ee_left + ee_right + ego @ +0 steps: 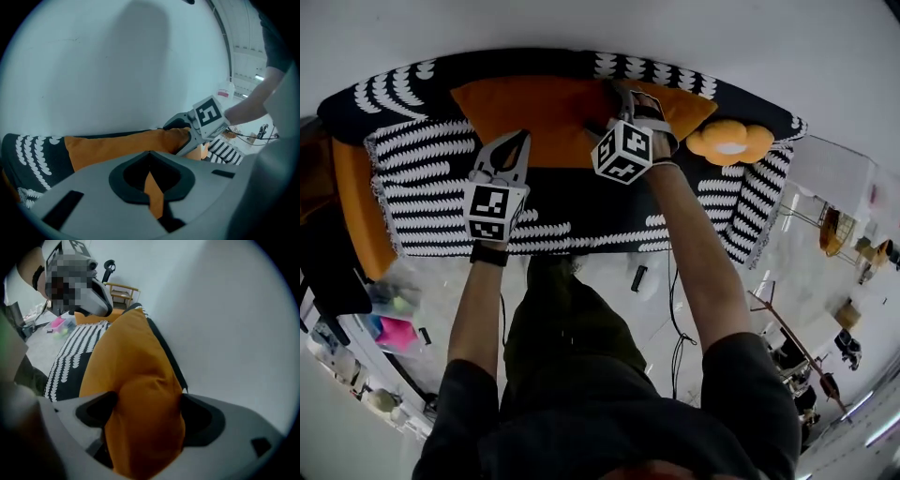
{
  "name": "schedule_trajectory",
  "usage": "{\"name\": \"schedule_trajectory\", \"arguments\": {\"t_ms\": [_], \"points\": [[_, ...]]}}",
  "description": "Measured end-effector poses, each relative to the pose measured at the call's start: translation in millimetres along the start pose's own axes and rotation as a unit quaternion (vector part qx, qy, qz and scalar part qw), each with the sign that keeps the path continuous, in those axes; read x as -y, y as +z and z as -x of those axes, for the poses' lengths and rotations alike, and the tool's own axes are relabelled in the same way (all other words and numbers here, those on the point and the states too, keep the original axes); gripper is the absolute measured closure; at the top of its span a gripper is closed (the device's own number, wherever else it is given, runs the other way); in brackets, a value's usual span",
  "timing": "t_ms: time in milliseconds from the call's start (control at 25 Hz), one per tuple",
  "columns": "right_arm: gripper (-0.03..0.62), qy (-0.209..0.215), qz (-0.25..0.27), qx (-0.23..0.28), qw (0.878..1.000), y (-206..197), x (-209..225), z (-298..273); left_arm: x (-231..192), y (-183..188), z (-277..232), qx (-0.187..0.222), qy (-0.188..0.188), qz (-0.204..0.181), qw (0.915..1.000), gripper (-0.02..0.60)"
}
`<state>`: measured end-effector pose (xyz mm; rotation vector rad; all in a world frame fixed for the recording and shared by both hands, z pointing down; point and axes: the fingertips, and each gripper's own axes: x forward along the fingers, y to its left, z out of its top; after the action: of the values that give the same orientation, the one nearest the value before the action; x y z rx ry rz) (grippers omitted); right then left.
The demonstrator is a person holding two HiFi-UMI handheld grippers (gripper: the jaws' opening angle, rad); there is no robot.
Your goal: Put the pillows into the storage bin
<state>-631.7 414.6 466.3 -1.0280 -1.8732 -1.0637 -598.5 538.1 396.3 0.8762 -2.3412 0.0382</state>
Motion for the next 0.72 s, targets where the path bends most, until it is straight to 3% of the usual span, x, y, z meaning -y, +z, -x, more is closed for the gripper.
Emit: {"name": "schedule_trajectory", "arguments": {"t_ms": [40, 160, 360, 720], "points": [[0.145, 0.016, 0.010, -0.008, 1.000, 0, -4, -7, 0, -5, -2, -0.004, -0.001, 0.002, 1.0000, 0.577], [0.251, 0.046, 0.032, -0.022, 0.998, -2, -17, -22, 0, -21, -5, -0.016, -0.002, 0.008, 0.9998, 0.577], [0.443, 0.031, 0.067, -0.019, 0.997, -5, -34, -21, 3, -38, -9, -0.029, -0.003, 0.015, 0.9994, 0.577], [0.532, 0.016, 0.026, 0.006, 1.000, -1, -37, 12, 15, -17, -14, -0.019, -0.021, -0.001, 0.9996, 0.577]]}}
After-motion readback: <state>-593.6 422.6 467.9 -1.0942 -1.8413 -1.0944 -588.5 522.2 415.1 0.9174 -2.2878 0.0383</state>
